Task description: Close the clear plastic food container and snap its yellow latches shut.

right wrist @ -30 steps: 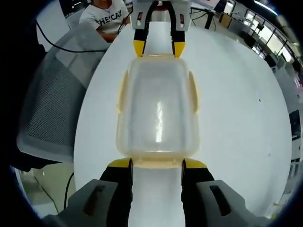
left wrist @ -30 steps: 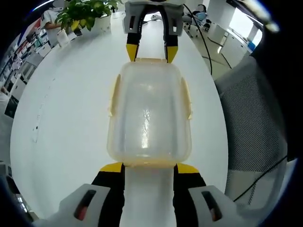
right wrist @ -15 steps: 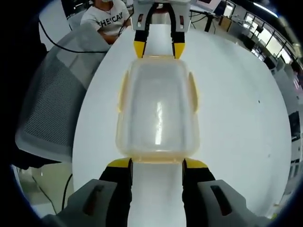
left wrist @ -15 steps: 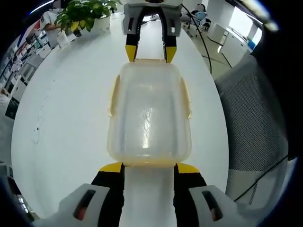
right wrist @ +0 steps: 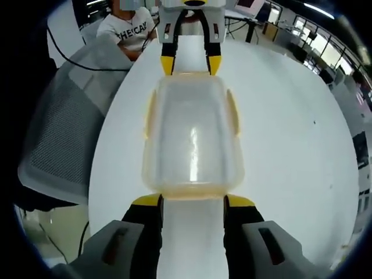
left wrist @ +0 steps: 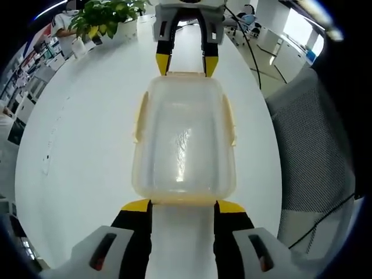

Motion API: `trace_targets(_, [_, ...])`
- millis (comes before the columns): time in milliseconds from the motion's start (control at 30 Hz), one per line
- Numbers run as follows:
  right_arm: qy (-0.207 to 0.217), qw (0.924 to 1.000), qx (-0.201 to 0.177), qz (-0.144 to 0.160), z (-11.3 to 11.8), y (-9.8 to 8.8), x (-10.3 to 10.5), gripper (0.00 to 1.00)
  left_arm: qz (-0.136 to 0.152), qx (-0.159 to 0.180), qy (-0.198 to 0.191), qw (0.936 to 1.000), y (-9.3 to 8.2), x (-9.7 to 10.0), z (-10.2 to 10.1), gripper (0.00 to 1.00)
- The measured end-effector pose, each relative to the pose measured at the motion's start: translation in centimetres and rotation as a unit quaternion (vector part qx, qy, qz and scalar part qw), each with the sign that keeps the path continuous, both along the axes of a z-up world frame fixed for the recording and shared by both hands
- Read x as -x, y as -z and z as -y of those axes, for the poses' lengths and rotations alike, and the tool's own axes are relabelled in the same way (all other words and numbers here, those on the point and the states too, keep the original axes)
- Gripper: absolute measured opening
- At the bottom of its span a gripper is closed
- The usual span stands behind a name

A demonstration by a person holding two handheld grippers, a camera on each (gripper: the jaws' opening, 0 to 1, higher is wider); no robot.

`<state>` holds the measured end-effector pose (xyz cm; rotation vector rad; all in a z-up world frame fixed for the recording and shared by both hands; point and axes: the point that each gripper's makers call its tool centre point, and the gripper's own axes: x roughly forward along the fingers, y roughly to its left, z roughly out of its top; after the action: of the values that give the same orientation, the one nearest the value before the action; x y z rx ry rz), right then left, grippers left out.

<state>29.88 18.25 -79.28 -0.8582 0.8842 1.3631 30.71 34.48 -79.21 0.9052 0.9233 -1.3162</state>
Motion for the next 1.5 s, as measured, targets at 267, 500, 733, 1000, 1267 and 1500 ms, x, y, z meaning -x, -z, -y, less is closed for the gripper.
trace_targets(267, [0.064, 0.9973, -0.031, -0.016, 0.5, -0.4, -0.4, 0.40, -0.011, 0.012, -0.033, 0.9993, 0.2, 0.1, -0.4, 0.39])
trace_targets(500, [0.156, 0.9843, -0.066, -0.049, 1.4, -1.2, -0.5, 0.38, -0.044, 0.071, -0.140, 0.9866, -0.4, 0.4, -1.0, 0.39])
trace_targets(733, [0.233, 0.9591, -0.129, -0.094, 0.5, -2.7, -0.9, 0.36, -0.079, 0.101, -0.210, 0.9693, -0.4, 1.2, -2.0, 0.38])
trace_targets(1000, [0.281, 0.9376, -0.154, -0.137, -0.1, -2.9, -0.2, 0.31, -0.105, 0.124, -0.248, 0.9550, -1.3, 1.5, -2.5, 0.37])
trace_targets(1267, [0.320, 0.9214, -0.167, -0.143, -0.3, -3.5, -0.8, 0.30, -0.163, 0.199, -0.356, 0.8982, -2.0, 0.2, -1.0, 0.35])
trace_targets(1500, [0.355, 0.9062, -0.167, -0.158, -0.5, -2.3, -0.7, 0.27, -0.178, 0.215, -0.400, 0.8728, -1.7, -0.2, -0.9, 0.31])
